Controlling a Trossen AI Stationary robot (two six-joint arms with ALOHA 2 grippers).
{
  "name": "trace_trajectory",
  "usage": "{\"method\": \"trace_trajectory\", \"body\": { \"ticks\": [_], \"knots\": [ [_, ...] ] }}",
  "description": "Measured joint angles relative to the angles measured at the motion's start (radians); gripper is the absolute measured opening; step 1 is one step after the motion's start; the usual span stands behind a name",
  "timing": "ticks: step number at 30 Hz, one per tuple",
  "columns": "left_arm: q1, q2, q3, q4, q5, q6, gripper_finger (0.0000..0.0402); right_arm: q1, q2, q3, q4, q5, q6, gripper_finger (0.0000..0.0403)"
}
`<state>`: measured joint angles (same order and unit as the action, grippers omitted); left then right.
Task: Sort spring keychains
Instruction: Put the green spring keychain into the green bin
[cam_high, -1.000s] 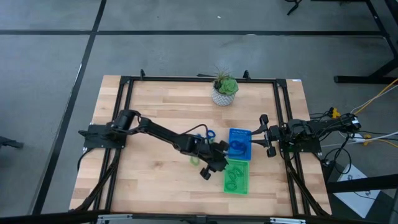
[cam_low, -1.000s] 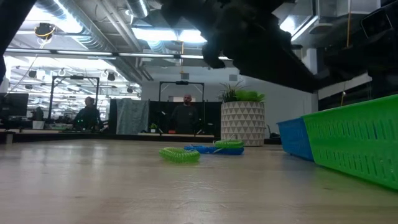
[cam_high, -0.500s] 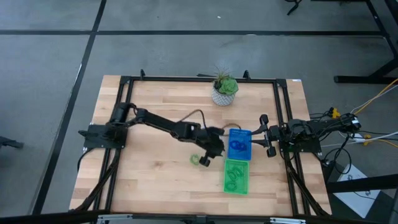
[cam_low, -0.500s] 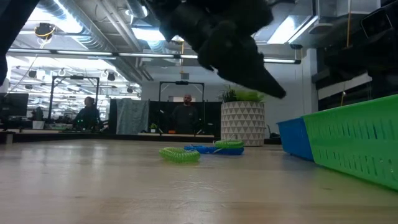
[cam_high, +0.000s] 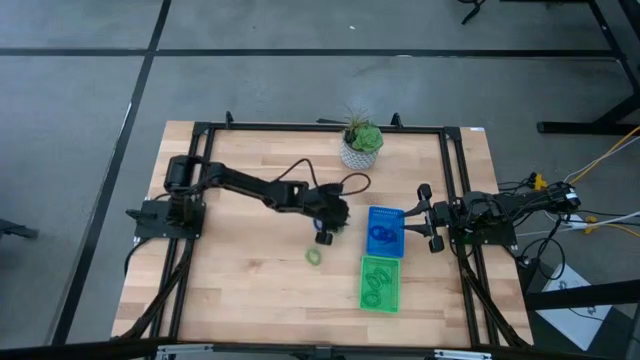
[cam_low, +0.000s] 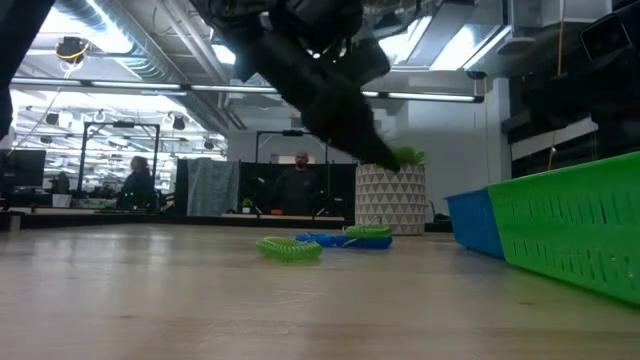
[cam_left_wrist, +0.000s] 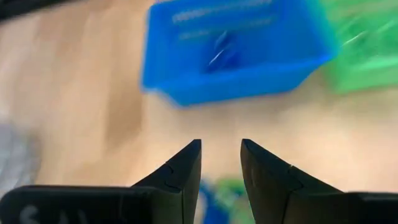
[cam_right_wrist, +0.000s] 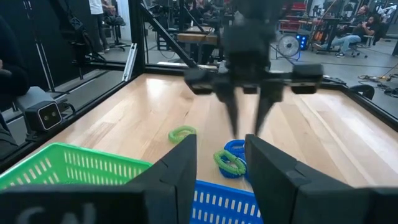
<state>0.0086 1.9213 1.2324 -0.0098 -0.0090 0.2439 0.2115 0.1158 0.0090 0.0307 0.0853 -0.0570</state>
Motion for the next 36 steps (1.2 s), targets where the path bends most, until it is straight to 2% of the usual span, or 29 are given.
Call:
{"method": "trace_trajectory", "body": {
  "ticks": [4,6,12,25,36],
  "knots": [
    [0.007,0.010,-0.003,-0.056,-0.137,-0.014,0.0107,0.000,0.000,0.000,0.000,0.000,0.000,0.0136],
    [0.008,0.010,-0.003,-0.064,-0.151,-0.023,0.0107,0.000,0.000,0.000,0.000,0.000,0.000,0.0136],
    [0.006,0.015,-0.003,-0.075,-0.063,-0.057,0.0106,0.000,0.000,0.000,0.000,0.000,0.000,0.0136],
    [0.007,0.069,-0.002,-0.090,-0.054,-0.093,0.0098,0.000,0.000,0.000,0.000,0.001,0.000,0.0136],
    [0.007,0.068,-0.002,-0.149,-0.022,-0.242,0.0095,0.000,0.000,0.000,0.000,0.001,0.000,0.0136]
  ]
}}
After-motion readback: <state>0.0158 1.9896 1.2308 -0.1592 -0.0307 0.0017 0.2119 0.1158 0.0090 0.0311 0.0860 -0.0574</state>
